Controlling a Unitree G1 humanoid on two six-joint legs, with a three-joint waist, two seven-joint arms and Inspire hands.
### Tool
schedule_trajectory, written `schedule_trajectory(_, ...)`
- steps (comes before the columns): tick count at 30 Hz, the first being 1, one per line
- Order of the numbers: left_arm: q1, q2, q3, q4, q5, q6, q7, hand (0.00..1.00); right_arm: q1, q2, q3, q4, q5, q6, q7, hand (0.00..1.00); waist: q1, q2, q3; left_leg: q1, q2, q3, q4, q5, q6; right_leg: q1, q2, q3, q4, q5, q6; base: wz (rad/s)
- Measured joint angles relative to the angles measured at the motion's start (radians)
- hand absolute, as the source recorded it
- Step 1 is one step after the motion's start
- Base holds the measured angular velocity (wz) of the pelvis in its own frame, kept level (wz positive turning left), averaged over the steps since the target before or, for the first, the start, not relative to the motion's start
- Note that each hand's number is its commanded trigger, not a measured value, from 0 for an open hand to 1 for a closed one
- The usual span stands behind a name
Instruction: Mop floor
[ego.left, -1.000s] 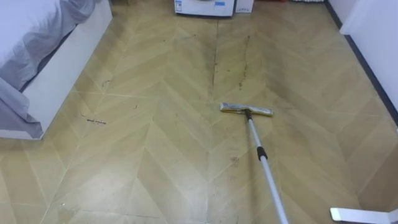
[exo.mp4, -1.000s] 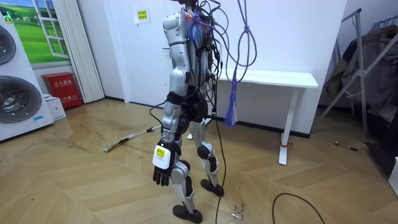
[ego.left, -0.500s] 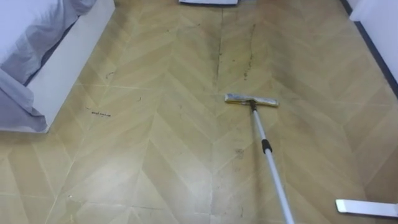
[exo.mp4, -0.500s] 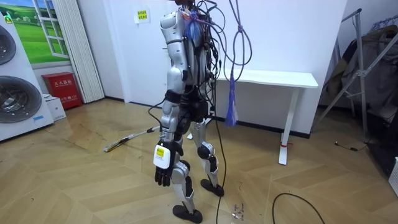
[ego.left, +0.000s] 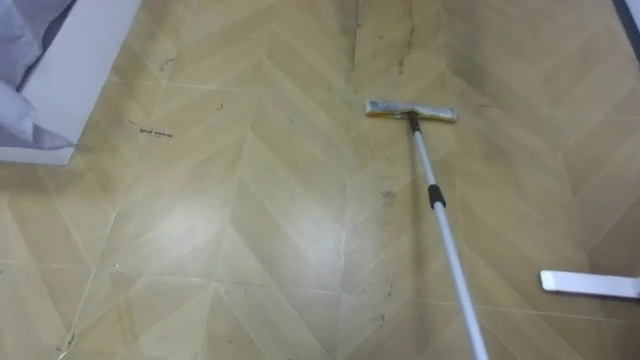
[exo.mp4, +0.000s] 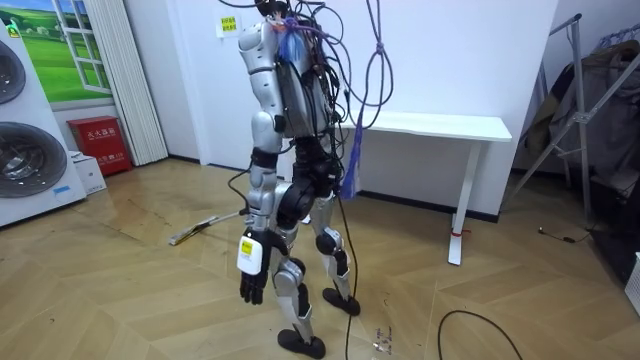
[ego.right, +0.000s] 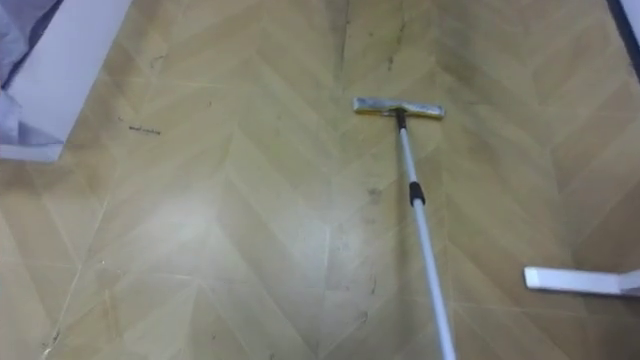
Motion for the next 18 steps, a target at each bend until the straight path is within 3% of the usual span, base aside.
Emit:
schedule_trajectory(4, 0.002, -0.005, -0.038, 0.005, -0.006, 0.007, 0.017, 0.00, 0.007, 0.000, 0.018, 0.041, 0.054, 0.023, -0.052, 1.00, -0.002, 0.008, 0.0038, -0.119, -0.008, 0.001, 0.073, -0.001, -0.002, -0.140, -0.027, 0.010, 0.140, -0.052, -0.015, 0.05)
schedule_trajectory(8, -0.002, -0.014, -0.042, 0.010, -0.017, 0.006, 0.018, 0.00, 0.014, 0.012, 0.034, 0.059, 0.087, 0.030, -0.064, 1.00, -0.003, 0.005, 0.0054, -0.203, -0.005, -0.004, 0.161, -0.017, -0.018, -0.233, -0.032, 0.025, 0.236, -0.107, -0.034, 0.06)
schedule_trajectory(11, 0.001, -0.012, -0.068, 0.018, -0.087, 0.006, 0.019, 0.00, 0.017, 0.013, 0.055, 0.058, 0.106, 0.030, -0.070, 1.00, 0.007, 0.011, 0.0029, -0.272, 0.007, -0.019, 0.254, -0.038, -0.033, -0.293, -0.026, 0.019, 0.338, -0.146, -0.058, 0.06)
schedule_trajectory(14, 0.001, -0.015, -0.082, 0.024, -0.160, 0.006, 0.020, 0.00, -0.016, 0.013, 0.052, 0.079, 0.110, 0.034, -0.077, 1.00, 0.017, 0.008, 0.0002, -0.338, 0.010, -0.036, 0.348, -0.039, -0.052, -0.354, -0.040, 0.012, 0.431, -0.186, -0.097, 0.09)
schedule_trajectory(15, 0.004, -0.013, -0.097, 0.034, -0.191, 0.008, 0.021, 0.00, -0.056, 0.011, 0.051, 0.103, 0.109, 0.037, -0.079, 1.00, 0.037, 0.008, 0.0007, -0.387, 0.021, -0.023, 0.497, -0.037, -0.054, -0.369, -0.046, 0.001, 0.482, -0.212, -0.119, -0.28)
schedule_trajectory(16, 0.009, -0.011, -0.102, 0.049, -0.227, 0.008, 0.028, 0.00, -0.090, 0.003, 0.051, 0.115, 0.107, 0.058, -0.074, 1.00, 0.063, 0.004, 0.0027, -0.436, 0.023, -0.011, 0.680, 0.005, -0.044, -0.375, -0.044, 0.008, 0.542, -0.238, -0.135, -0.36)
schedule_trajectory(17, 0.010, -0.008, -0.109, 0.058, -0.248, 0.009, 0.036, 0.00, -0.114, 0.000, 0.050, 0.123, 0.106, 0.067, -0.068, 1.00, 0.070, -0.001, 0.0054, -0.464, 0.028, -0.006, 0.725, 0.058, -0.041, -0.378, -0.041, 0.016, 0.568, -0.252, -0.139, -0.30)
schedule_trajectory(18, 0.002, 0.002, -0.138, 0.061, -0.288, 0.008, 0.047, 0.00, -0.171, -0.006, 0.051, 0.138, 0.111, 0.079, -0.054, 1.00, 0.091, -0.030, 0.0069, -0.527, 0.032, 0.013, 0.803, 0.200, -0.069, -0.389, -0.039, 0.047, 0.601, -0.270, -0.135, -0.16)
